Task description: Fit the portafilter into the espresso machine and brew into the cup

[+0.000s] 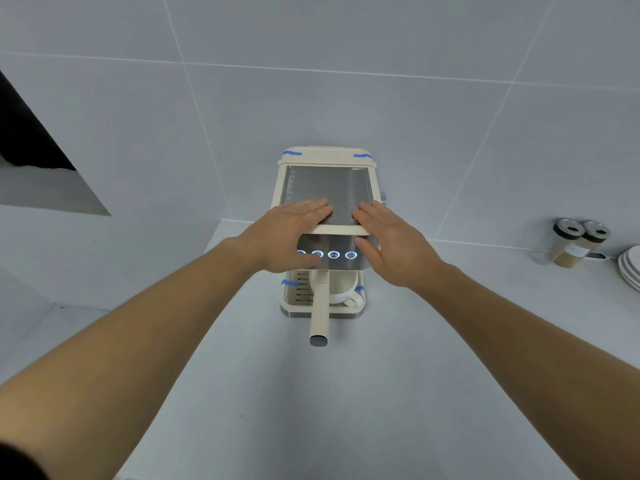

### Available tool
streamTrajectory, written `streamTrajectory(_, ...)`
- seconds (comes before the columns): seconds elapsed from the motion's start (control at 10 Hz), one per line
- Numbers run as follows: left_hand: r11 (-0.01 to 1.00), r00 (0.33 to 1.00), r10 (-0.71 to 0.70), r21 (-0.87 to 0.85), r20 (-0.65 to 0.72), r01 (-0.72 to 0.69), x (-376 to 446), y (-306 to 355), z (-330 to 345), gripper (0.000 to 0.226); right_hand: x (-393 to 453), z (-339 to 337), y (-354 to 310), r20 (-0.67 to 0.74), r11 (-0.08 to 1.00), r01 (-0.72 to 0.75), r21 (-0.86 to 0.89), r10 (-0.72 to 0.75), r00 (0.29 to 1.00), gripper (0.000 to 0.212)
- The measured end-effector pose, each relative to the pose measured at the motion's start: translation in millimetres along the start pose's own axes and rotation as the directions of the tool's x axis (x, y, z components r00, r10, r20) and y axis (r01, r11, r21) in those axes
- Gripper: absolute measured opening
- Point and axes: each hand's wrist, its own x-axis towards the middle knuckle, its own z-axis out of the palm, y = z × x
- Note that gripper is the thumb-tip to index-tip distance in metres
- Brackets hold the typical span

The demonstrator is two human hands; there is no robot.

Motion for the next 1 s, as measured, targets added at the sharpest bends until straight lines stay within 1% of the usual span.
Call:
streamTrajectory(0.1, 0.997, 0.998, -0.036, -0.07, 0.048, 0.039, 0.7, 1.0, -8.5, 0.081, 0.0, -4.6, -3.8, 0.032, 1.0, -0.019, -0.017, 0.02, 0.999, 0.042)
streamTrajectory(0.2, 0.979, 0.993, -0.1, -0.17, 0.07, 0.111, 0.4, 0.4, -22.2, 0.068, 1.6, -10.6, -5.6, 0.108, 0.998, -0.026, -0.061, 0.033, 0.994, 0.044)
streamTrajectory(0.3, 0.974, 0.987, -0.133, -0.17, 0.092, 0.148, 0.2, 2.3, -33.1, 0.062, 6.4, -17.0, -6.7, 0.174, 0.994, -0.024, -0.106, 0.042, 0.984, 0.039)
streamTrajectory(0.4, 0.98, 0.981, -0.147, -0.119, 0.124, 0.161, -2.4, 6.5, -41.9, 0.056, 11.8, -21.6, -8.1, 0.215, 0.989, -0.025, -0.149, 0.057, 0.975, 0.023)
streamTrajectory(0.5, 0.986, 0.98, -0.142, -0.064, 0.139, 0.152, -7.0, 5.1, -52.5, 0.026, 14.4, -31.6, -14.3, 0.274, 0.979, -0.071, -0.191, 0.123, 0.954, 0.016)
streamTrajectory(0.6, 0.983, 0.97, -0.178, -0.005, 0.162, 0.181, -11.9, 0.9, -63.2, 0.023, 17.0, -45.2, -19.8, 0.332, 0.967, -0.131, -0.219, 0.2, 0.922, 0.011)
streamTrajectory(0.7, 0.983, 0.969, -0.184, 0.025, 0.165, 0.183, -18.1, 2.8, -75.1, 0.041, 18.0, -59.7, -26.6, 0.376, 0.958, -0.135, -0.255, 0.227, 0.899, 0.025)
streamTrajectory(0.8, 0.977, 0.964, -0.209, -0.012, 0.163, 0.214, -22.3, -1.1, -83.9, 0.042, 18.4, -69.8, -30.3, 0.38, 0.95, -0.144, -0.277, 0.246, 0.892, 0.035)
streamTrajectory(0.9, 0.969, 0.967, -0.227, -0.075, 0.111, 0.236, -26.4, -1.3, -95.2, 0.046, 17.5, -86.0, -37.8, 0.375, 0.943, -0.139, -0.303, 0.252, 0.892, 0.039)
streamTrajectory(1.0, 0.951, 0.977, -0.212, -0.229, 0.004, 0.207, -31.1, 5.4, -109.1, 0.041, 15.2, -105.4, -43.3, 0.295, 0.965, -0.135, -0.224, 0.199, 0.934, 0.04)
